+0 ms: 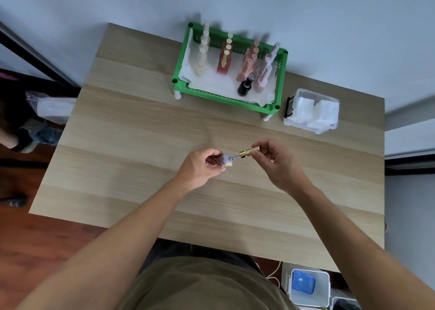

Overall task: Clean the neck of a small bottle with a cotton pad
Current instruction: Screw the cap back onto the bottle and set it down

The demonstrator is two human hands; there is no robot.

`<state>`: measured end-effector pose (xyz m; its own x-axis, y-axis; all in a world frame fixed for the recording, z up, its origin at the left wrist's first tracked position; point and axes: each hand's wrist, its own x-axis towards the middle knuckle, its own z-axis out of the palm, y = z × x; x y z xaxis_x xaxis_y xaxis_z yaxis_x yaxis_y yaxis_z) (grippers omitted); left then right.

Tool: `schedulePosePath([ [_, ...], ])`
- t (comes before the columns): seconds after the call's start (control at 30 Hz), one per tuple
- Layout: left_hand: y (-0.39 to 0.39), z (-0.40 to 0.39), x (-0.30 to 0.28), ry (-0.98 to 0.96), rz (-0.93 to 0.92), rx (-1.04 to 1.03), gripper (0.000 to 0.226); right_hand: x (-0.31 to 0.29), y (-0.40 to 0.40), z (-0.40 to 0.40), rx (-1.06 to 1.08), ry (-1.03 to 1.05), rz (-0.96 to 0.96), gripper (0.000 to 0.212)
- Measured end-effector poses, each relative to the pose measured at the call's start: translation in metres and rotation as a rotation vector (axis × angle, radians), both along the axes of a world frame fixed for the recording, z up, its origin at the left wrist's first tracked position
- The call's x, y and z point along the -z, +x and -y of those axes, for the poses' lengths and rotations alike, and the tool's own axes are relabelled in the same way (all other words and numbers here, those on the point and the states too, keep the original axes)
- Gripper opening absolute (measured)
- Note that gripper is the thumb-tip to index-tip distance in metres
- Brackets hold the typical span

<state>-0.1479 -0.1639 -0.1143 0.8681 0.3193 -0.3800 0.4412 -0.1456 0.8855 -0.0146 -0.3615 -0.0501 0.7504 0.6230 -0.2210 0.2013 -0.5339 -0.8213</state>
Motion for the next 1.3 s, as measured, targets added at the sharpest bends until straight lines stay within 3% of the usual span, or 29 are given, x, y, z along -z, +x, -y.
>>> schedulePosePath([
  [0.5, 0.002, 0.000, -0.001, 0.054, 0.019, -0.002, 0.035, -0.008, -0.005, -0.007, -0.077, -0.074, 0.061, 0.015],
  [0.97, 0.005, 0.001, -0.006, 0.117, 0.049, 0.021, 0.034, -0.021, 0.004, -0.015, -0.270, -0.315, 0.207, 0.014],
  [1.17, 0.007, 0.004, -0.012, 0.134, 0.077, 0.030, 0.035, -0.027, 0.009, -0.021, -0.269, -0.485, 0.223, 0.060],
  [1.3, 0.009, 0.002, -0.015, 0.144, 0.069, 0.036, 0.034, -0.029, 0.008, -0.024, -0.225, -0.524, 0.179, 0.070],
])
